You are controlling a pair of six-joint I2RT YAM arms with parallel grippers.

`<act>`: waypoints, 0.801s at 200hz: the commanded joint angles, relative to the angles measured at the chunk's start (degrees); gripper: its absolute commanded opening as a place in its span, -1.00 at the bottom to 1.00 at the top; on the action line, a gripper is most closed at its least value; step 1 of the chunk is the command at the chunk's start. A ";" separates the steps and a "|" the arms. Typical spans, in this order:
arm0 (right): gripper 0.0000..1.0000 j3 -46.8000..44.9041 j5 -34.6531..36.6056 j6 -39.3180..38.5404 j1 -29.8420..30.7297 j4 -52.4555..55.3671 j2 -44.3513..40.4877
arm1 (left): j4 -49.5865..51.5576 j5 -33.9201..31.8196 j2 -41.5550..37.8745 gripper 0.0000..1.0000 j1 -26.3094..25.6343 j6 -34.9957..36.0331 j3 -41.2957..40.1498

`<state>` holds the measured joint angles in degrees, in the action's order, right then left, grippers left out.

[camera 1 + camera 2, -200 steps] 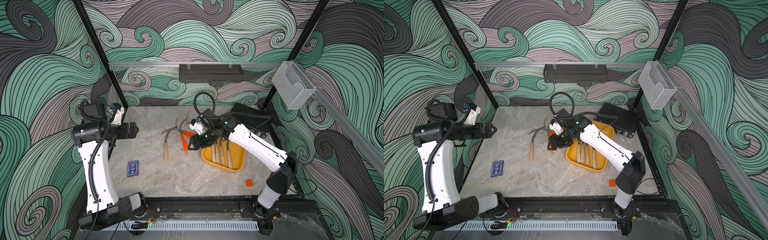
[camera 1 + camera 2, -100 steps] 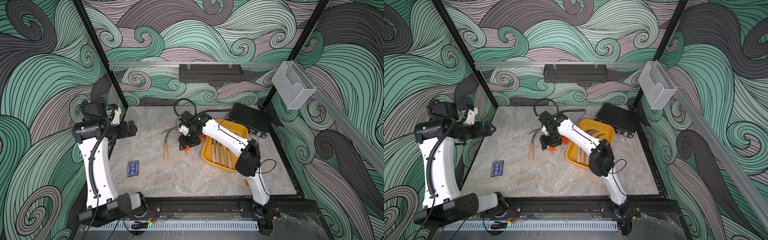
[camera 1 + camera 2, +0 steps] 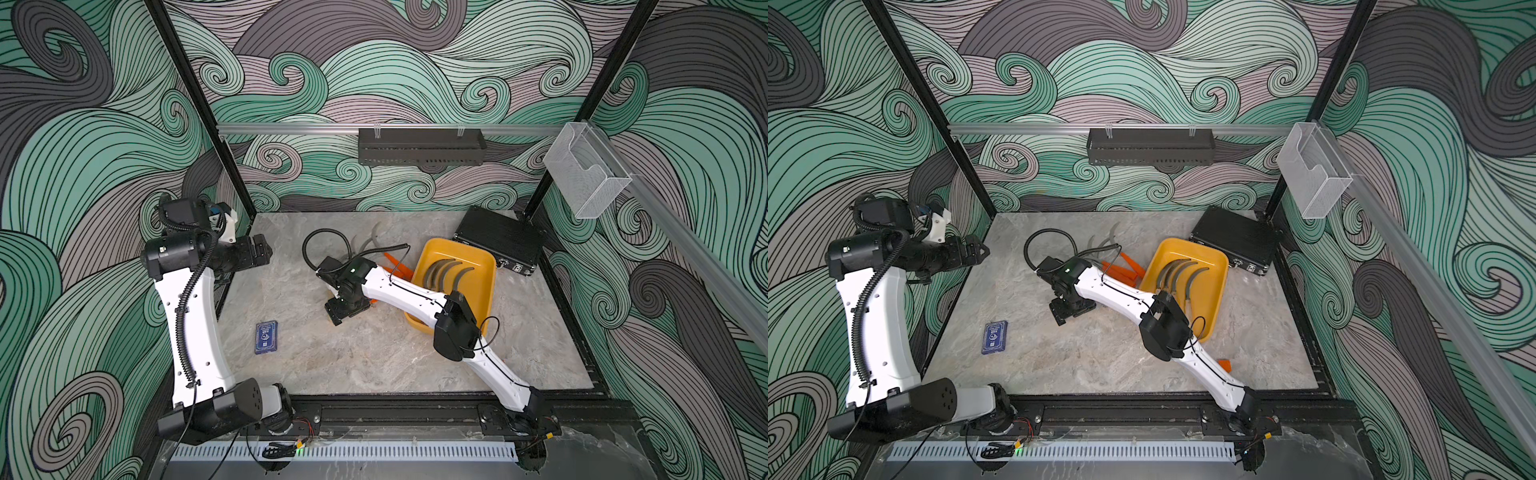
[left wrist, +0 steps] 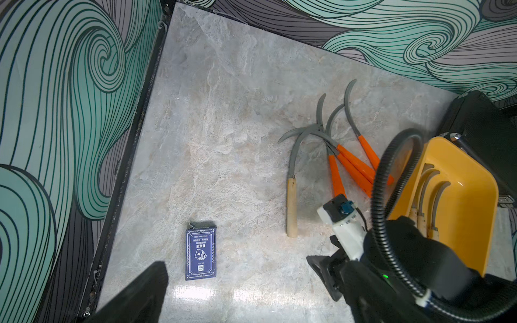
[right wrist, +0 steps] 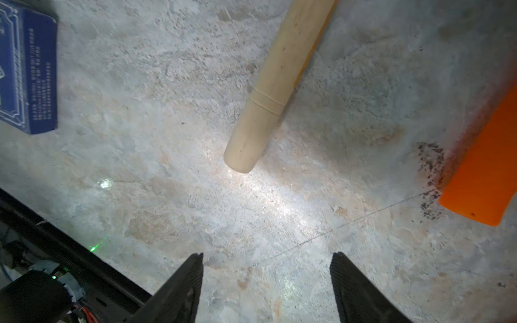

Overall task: Put small sickles into storage boxes
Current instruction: Pick up the sickle at the center of the board.

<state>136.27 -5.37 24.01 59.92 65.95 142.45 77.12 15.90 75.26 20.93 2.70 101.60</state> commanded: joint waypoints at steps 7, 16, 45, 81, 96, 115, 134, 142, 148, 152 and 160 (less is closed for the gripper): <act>0.48 0.76 3.91 1.99 0.87 -3.66 0.79 | 0.25 1.15 -1.14 0.97 0.27 -0.99 1.11; 0.49 0.04 4.54 2.05 1.15 -4.94 0.81 | -0.03 1.25 -1.55 0.97 0.31 -0.90 0.75; 0.48 -3.02 6.44 2.79 1.34 -10.46 0.66 | -0.47 1.24 -2.16 0.97 0.34 -0.77 0.35; 0.45 0.67 6.79 2.97 1.38 -11.28 4.67 | -0.13 1.06 -2.40 0.97 0.32 -0.68 0.18; 0.44 1.27 7.49 3.01 1.39 -11.54 5.42 | -0.04 1.00 -2.50 0.97 0.34 -0.37 0.26; 0.43 1.14 8.58 2.92 1.36 -11.90 5.64 | -0.04 0.69 -2.58 0.97 0.34 -0.11 0.21; 0.42 1.27 9.65 2.55 1.39 -11.90 5.98 | -0.04 0.53 -2.49 0.97 0.34 0.01 -0.05; 0.41 1.25 10.01 2.44 1.38 -11.89 6.01 | -0.12 0.51 -2.50 0.97 0.29 -0.10 -0.15; 0.41 1.32 10.07 2.23 1.38 -11.90 6.08 | -0.13 0.67 -2.57 0.97 0.33 -0.23 -0.26; 0.41 1.40 10.15 2.06 1.41 -11.90 6.15 | -0.12 0.65 -2.59 0.97 0.34 -0.28 -0.31; 0.40 1.73 10.20 1.76 1.41 -11.81 6.25 | -0.29 0.72 -2.60 0.97 0.31 -0.33 -0.48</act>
<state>136.20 2.63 26.15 61.12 54.24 148.31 76.71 16.27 73.63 20.93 2.48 101.49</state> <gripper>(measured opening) 0.702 0.986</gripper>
